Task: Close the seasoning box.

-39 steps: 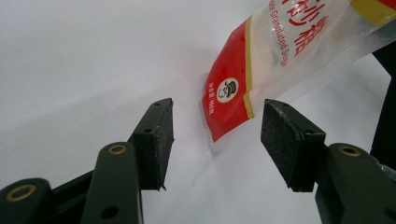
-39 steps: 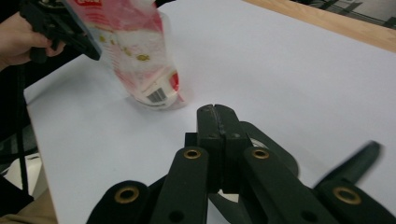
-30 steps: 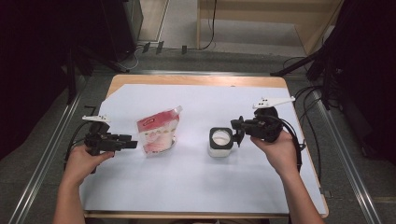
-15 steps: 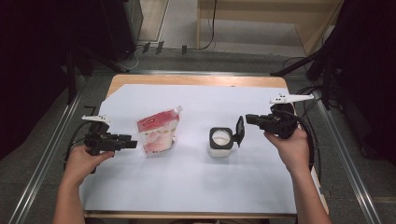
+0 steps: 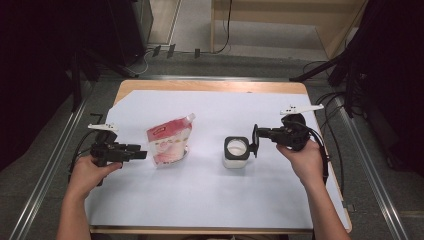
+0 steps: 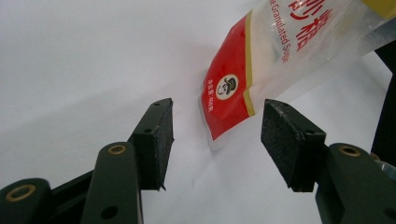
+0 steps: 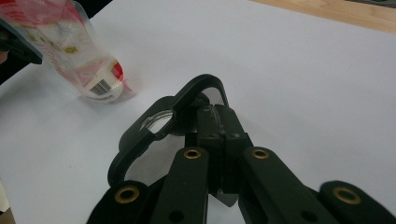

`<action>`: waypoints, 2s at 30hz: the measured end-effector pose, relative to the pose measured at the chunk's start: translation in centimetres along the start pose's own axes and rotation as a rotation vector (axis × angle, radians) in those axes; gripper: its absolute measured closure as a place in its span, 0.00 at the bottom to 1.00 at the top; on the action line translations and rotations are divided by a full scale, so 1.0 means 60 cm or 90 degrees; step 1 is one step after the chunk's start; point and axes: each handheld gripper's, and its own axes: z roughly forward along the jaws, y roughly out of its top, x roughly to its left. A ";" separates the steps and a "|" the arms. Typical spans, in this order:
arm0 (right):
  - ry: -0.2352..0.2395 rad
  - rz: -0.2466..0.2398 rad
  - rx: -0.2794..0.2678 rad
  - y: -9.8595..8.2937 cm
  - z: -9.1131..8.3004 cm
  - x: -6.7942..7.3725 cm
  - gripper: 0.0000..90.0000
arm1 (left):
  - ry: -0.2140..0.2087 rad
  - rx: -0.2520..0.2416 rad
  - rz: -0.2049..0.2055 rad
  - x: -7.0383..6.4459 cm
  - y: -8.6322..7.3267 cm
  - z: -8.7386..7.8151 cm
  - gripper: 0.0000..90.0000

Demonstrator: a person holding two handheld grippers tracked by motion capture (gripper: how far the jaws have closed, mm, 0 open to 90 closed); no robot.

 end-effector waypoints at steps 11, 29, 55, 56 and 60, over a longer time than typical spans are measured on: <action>0.023 -0.004 0.007 -0.004 0.019 0.008 1.00 | -0.001 0.000 -0.001 0.000 0.000 -0.002 0.50; 0.045 -0.026 0.031 -0.014 0.062 0.034 1.00 | -0.006 -0.001 -0.002 0.001 -0.001 -0.002 0.50; 0.054 -0.062 0.035 -0.021 0.088 0.049 0.80 | -0.004 0.007 -0.004 0.001 -0.001 0.004 0.49; 0.056 -0.061 0.031 -0.021 0.086 0.048 0.77 | -0.003 0.007 -0.004 0.001 -0.001 0.004 0.49; 0.060 -0.058 0.013 -0.020 0.077 0.041 0.75 | -0.002 0.014 -0.001 0.002 0.000 0.006 0.49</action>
